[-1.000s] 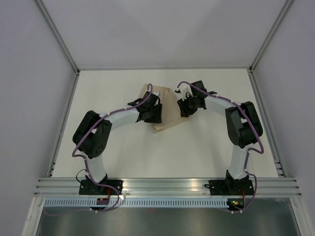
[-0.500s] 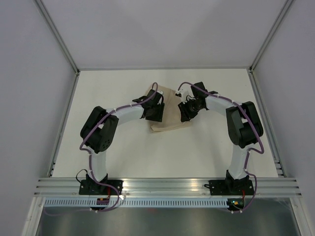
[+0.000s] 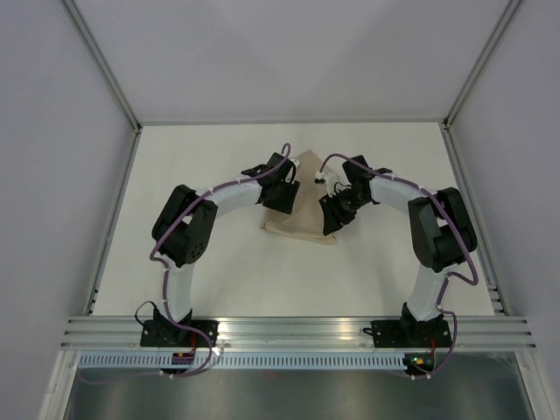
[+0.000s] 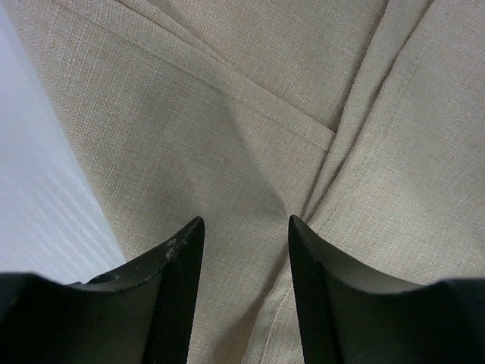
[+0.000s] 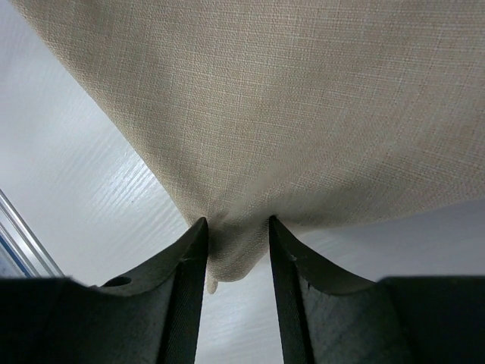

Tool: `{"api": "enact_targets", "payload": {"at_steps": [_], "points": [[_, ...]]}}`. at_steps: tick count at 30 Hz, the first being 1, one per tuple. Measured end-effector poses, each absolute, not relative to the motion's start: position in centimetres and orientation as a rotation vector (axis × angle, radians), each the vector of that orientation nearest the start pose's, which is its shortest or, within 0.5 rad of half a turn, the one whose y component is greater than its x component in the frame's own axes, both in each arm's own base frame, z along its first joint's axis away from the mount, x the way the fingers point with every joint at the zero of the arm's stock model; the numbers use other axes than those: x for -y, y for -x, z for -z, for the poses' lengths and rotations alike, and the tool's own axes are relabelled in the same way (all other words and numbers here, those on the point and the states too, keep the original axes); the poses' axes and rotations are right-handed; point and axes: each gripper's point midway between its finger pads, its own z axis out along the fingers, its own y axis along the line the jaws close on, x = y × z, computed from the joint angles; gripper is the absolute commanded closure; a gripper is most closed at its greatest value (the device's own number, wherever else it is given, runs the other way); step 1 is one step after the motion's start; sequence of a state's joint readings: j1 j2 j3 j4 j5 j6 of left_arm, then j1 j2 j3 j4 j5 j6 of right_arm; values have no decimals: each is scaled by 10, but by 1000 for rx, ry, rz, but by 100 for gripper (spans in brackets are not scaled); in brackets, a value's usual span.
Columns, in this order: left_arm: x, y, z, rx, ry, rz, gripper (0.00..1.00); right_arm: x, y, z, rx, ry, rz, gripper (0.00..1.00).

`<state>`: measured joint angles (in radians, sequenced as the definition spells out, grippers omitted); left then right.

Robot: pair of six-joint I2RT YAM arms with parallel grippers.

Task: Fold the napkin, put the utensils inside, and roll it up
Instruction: Fold the napkin, then roll the napkin with the utensil

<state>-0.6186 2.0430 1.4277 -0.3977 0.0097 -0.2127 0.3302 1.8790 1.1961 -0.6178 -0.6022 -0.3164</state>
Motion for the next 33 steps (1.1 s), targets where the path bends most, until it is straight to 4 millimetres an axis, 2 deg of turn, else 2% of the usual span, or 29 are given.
{"api": "enact_targets", "payload": {"at_steps": [5, 12, 16, 21, 23, 26, 29, 33], "points": [[282, -378, -23, -2563, -539, 312, 43, -197, -303, -39, -2564, 965, -843, 37], [281, -379, -30, -2556, -548, 310, 36, -197, -310, -51, -2557, 924, -816, 37], [282, -383, -52, -2511, -538, 327, 33, -194, -319, -62, -2530, 904, -751, 38], [272, -396, -118, -2380, -464, 375, 32, -188, -338, -99, -2393, 892, -626, 39], [257, -401, -154, -2305, -394, 404, 31, -185, -343, -116, -2322, 896, -555, 39], [225, -399, -206, -2188, -270, 466, 31, -186, -344, -138, -2208, 937, -432, 39], [193, -386, -247, -2082, -162, 498, 30, -211, -328, -145, -2101, 1053, -353, 38], [182, -358, -275, -1993, -129, 552, 29, -257, -297, -136, -1990, 1246, -336, 37]]}}
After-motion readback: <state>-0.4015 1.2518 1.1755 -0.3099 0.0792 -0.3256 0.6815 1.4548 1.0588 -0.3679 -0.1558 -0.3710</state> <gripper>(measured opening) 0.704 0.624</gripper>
